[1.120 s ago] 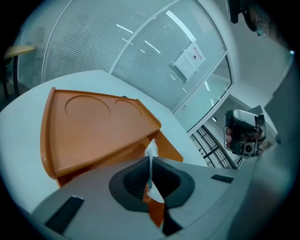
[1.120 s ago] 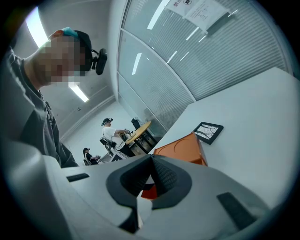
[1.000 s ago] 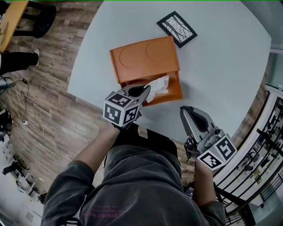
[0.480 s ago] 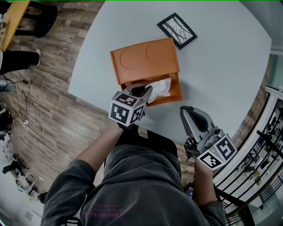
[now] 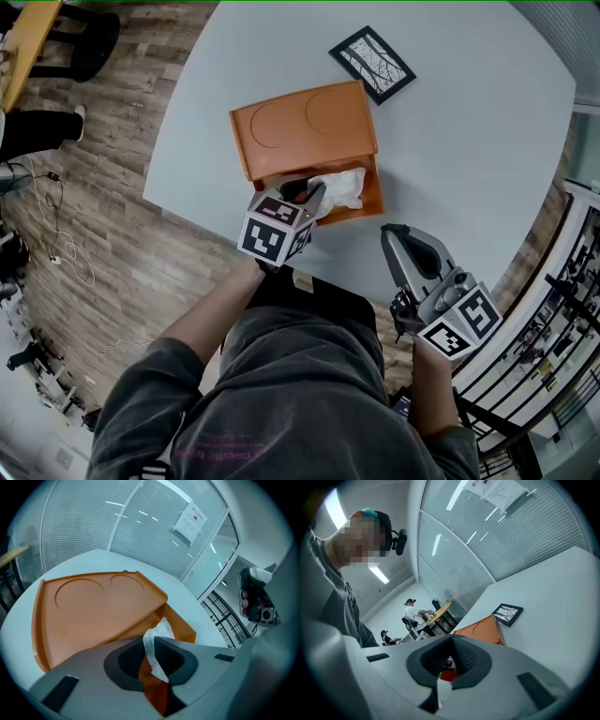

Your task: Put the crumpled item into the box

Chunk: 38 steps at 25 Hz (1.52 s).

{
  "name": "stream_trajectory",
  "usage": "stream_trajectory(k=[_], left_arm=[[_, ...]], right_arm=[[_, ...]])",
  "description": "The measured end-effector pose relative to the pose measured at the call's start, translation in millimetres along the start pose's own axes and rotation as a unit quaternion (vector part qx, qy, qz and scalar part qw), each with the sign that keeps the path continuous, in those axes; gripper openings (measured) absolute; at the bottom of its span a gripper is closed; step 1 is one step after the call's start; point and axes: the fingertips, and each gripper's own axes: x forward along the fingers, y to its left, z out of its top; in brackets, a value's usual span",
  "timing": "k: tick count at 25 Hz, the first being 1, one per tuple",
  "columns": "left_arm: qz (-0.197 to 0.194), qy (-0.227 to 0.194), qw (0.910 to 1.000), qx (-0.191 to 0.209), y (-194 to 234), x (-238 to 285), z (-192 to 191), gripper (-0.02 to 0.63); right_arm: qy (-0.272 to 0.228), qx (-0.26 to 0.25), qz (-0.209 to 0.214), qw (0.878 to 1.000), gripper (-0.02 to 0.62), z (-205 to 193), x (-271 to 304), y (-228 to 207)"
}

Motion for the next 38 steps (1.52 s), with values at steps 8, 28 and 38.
stream_trajectory(k=[8,28,38], left_arm=[[0.007,-0.001,1.0,0.001,3.4,-3.9,2.5,0.124],[0.017,-0.023,0.9996,0.005,6.9,-36.7,13.2,0.153],[0.002,-0.079,0.9965,0.028,-5.0,-78.2,46.5,0.106]], right_arm=[[-0.001,0.0,0.006,1.0,-0.002,4.8,3.5,0.7],[-0.007,-0.02,0.023,1.0,-0.002,18.7,16.5,23.2],[-0.02,-0.047,0.033,0.998,-0.002,41.1,25.8,43.4]])
